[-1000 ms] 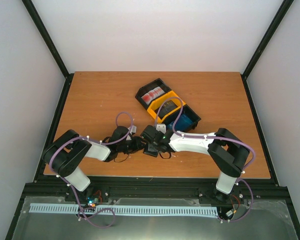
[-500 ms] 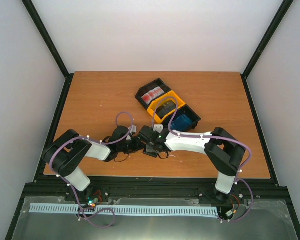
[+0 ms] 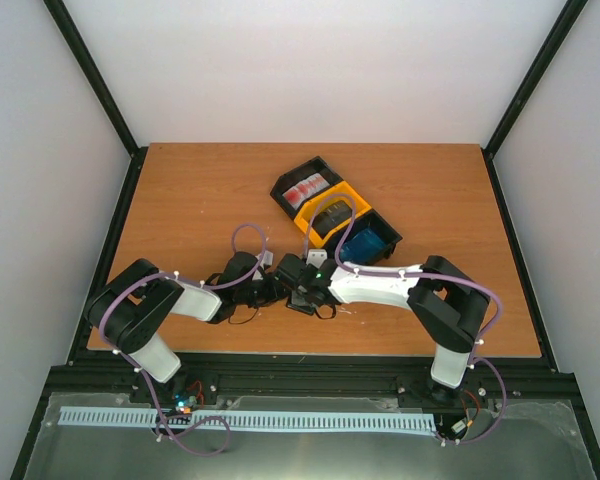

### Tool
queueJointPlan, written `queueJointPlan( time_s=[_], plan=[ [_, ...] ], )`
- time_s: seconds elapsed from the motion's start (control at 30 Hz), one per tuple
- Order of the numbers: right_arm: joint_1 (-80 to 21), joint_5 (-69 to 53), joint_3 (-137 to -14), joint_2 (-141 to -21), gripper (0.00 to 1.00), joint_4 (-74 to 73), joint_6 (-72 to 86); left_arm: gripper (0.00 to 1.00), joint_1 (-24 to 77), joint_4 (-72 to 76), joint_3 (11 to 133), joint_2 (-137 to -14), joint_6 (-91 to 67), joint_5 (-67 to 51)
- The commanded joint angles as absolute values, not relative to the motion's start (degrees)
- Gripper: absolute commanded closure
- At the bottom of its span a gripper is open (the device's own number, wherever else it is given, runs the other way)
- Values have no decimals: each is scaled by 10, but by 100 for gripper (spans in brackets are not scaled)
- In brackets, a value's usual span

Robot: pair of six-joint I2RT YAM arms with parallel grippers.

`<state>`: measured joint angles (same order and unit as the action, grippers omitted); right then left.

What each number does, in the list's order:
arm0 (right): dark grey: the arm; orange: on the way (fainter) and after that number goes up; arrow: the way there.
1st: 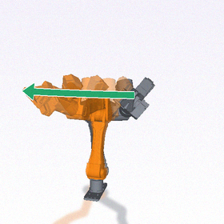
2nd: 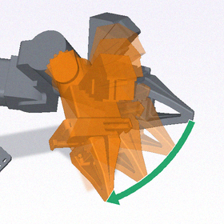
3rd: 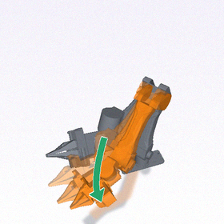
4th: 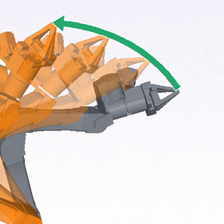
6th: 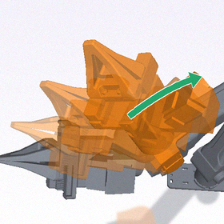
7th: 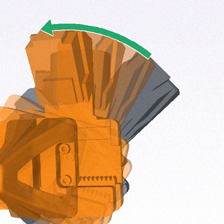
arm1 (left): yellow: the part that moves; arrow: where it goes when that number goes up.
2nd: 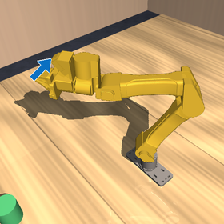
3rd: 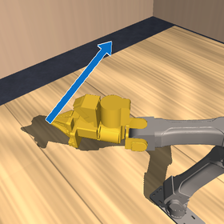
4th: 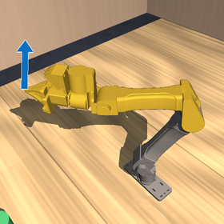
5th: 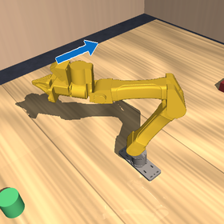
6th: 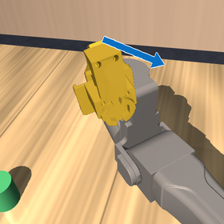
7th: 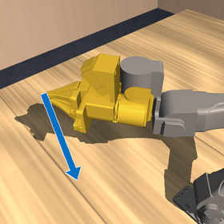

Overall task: Put the credit cards into the card holder
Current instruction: Close the card holder at the center of the board.

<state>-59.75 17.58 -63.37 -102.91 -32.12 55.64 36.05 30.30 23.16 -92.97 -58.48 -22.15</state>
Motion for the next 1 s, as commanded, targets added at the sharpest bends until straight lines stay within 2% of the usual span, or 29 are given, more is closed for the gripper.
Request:
queueJointPlan(
  time_s=[0.0,0.43,0.6,0.73,0.97],
  plan=[
    [-620,152,-608,-1053,97,-326,585,69,360,170,206,-972,-588,-174],
    [-651,159,-534,-1079,97,-260,640,69,360,172,206,-975,-591,-177],
    [-651,210,-546,-1027,96,-252,627,69,360,161,211,-955,-585,-177],
    [-638,280,-590,-960,86,-291,596,64,359,126,230,-906,-566,-171],
    [-630,370,-584,-807,62,-377,589,45,358,18,264,-734,-521,-116]
  ],
)
